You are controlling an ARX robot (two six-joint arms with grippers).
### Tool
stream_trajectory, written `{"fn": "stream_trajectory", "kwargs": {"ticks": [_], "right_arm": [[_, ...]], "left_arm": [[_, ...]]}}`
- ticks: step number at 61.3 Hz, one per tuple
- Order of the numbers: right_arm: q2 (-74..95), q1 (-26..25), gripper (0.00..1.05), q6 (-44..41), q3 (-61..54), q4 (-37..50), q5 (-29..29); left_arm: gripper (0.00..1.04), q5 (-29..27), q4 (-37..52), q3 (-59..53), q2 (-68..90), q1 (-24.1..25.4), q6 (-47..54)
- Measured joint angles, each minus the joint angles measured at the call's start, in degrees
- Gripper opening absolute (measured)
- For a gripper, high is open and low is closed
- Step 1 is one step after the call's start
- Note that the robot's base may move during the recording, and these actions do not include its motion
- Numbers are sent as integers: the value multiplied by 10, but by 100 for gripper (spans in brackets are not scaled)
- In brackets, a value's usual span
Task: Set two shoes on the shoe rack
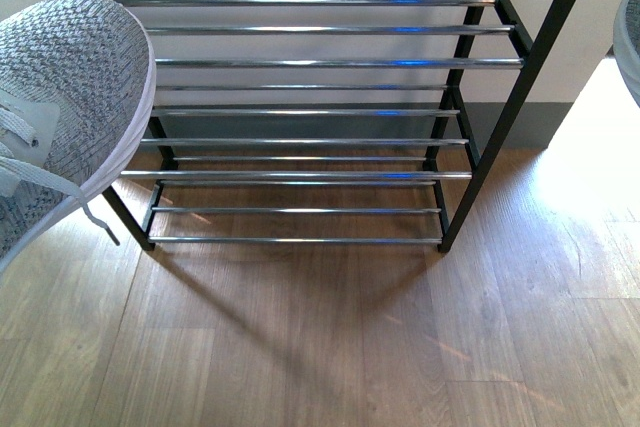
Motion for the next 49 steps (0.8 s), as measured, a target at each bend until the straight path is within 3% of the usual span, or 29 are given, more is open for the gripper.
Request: {"fn": "stream_trajectory", "kwargs": {"ticks": [49], "right_arm": [[-2, 0, 1, 0, 0, 0, -1]], "left_arm": [[2, -2, 0, 0, 0, 0, 0]]}}
